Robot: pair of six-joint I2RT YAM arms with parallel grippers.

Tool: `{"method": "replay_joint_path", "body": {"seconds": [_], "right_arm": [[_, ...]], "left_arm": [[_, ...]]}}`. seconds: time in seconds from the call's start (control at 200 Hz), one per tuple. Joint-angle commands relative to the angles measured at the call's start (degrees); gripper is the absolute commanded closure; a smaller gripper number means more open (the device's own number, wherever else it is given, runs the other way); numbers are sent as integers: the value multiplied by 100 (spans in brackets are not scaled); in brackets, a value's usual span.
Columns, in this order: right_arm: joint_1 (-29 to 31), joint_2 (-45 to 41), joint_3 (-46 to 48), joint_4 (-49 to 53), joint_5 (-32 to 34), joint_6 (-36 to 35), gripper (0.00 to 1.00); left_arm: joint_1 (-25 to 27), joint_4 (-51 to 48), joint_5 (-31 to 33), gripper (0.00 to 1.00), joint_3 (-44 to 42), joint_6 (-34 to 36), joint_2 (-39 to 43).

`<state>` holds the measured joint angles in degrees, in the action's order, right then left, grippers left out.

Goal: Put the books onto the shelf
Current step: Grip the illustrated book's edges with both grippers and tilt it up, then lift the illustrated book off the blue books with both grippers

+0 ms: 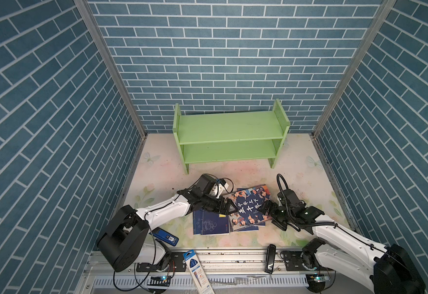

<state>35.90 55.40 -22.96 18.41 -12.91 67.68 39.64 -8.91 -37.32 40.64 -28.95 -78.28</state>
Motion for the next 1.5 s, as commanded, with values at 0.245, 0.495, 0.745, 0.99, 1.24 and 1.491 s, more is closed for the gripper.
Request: {"method": "replay_joint_path", "body": {"seconds": [0.245,0.495,0.745,0.99,1.24,1.491], "right_arm": [[-34,-944,467,-802,687,463,2],[-73,-517,461,-818,254,456,1],[-74,-56,465,-1302,251,474,1],[-72,-123,778,-1938,382,601,4],[-78,-430,1025,-2389,483,647,7],[-67,-403,1172,-2909,328,668,12]], "left_arm": [[18,-639,422,6,409,806,214],[18,-490,681,6,522,1008,61],[21,-200,847,11,610,1650,-99],[26,113,1385,11,544,1668,-376],[35,414,1188,11,562,1368,-882],[70,580,938,13,582,1331,-1064]]}}
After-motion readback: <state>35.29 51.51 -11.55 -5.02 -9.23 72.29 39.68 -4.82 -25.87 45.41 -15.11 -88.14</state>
